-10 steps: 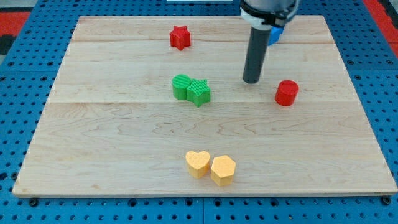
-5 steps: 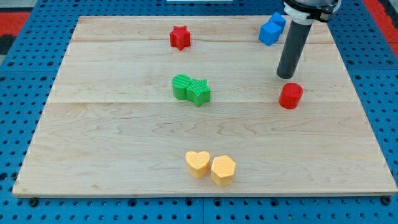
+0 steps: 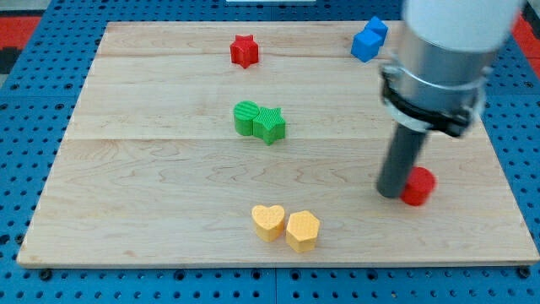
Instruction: Place the red circle at the bottom right
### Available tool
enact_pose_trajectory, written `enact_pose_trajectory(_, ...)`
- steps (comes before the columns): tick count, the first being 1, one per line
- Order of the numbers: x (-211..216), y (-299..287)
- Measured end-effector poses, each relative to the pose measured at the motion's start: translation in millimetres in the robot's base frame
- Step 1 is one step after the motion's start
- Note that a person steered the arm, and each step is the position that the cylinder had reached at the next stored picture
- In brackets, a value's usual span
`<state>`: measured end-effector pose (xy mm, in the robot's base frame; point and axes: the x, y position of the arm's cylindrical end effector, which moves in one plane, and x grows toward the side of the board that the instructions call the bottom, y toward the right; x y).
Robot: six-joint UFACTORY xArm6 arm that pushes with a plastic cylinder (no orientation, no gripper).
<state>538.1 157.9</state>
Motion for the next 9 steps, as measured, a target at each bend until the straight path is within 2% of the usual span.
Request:
enact_pose_trajectory(2,-43.3,12.0)
enact_pose_trajectory(3,2.3,59.7)
enact_pose_trajectory(4,3.4,57.0)
enact_pose_trajectory(5,-60.2,61.3)
enact_pose_trajectory(6,-5.2,118.2)
enact_pose_trajectory(7,78.6,140.3)
enact_pose_trajectory(8,79.5,80.2)
enact_pose_trajectory(9,41.0,44.3)
